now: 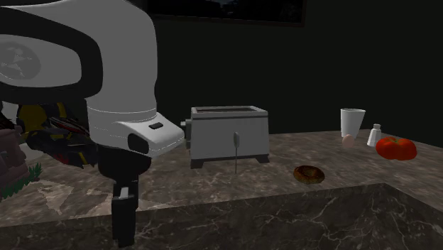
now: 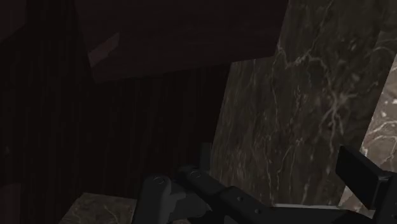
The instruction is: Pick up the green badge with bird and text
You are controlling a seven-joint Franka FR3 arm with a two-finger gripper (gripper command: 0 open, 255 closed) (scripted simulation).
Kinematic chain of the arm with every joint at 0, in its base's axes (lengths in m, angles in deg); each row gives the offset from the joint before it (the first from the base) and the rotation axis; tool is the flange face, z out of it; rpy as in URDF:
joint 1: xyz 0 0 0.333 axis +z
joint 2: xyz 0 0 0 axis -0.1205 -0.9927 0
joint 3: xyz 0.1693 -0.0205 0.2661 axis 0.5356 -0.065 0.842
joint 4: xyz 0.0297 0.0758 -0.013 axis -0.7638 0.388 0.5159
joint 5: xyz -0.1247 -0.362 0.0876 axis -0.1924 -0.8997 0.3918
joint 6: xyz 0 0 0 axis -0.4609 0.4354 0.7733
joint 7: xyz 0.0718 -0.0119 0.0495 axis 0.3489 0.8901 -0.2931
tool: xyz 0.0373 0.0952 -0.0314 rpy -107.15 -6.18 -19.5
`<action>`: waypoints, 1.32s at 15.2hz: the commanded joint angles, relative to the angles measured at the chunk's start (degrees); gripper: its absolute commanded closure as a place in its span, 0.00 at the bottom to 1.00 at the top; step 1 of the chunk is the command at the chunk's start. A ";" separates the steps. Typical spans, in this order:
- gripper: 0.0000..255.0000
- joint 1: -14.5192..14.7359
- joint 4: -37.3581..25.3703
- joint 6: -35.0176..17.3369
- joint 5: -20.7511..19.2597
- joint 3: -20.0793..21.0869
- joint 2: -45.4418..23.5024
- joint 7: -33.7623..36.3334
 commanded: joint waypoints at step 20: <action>0.00 3.78 -33.17 -10.99 5.30 5.98 -35.07 6.56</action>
